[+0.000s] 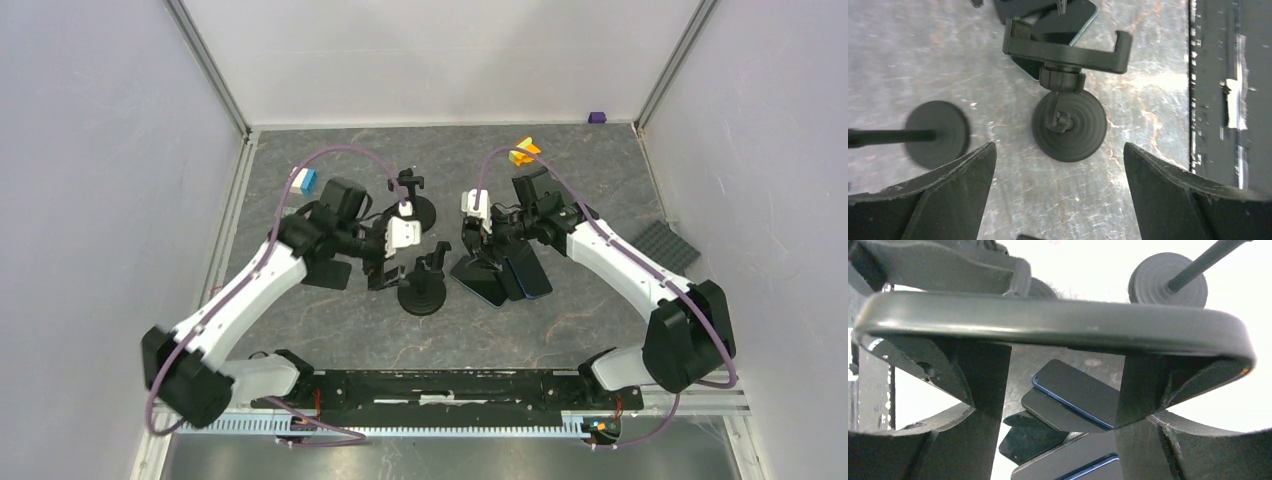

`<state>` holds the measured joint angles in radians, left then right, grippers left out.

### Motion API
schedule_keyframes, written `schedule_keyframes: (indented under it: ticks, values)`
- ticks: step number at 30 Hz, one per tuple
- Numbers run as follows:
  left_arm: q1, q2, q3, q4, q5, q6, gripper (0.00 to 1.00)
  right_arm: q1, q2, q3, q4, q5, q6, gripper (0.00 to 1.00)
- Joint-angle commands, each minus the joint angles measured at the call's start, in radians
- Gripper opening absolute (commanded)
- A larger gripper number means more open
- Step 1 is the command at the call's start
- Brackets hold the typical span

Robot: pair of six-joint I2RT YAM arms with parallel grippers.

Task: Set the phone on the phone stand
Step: Install the phone on the phone stand.

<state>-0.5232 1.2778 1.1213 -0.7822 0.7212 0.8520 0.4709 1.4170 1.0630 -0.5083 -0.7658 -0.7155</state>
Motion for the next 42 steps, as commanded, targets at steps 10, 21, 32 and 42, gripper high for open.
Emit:
schedule_keyframes:
  ticks: [10, 21, 32, 42]
  values:
    - [-0.271, -0.264, -0.043, 0.139, -0.255, -0.036, 0.85, 0.023, -0.09, 0.007, 0.325, -0.046, 0.29, 0.0]
    - [-0.394, -0.099, 0.131, 0.016, -0.23, 0.058, 0.64, 0.047, -0.091, -0.013, 0.393, -0.027, 0.333, 0.0]
    - [-0.422, -0.005, 0.153, 0.004, -0.301, 0.098, 0.55, 0.051, -0.102, -0.046, 0.424, -0.001, 0.351, 0.0]
    - [-0.423, 0.012, 0.163, 0.001, -0.328, 0.081, 0.43, 0.066, -0.108, -0.061, 0.468, 0.006, 0.382, 0.0]
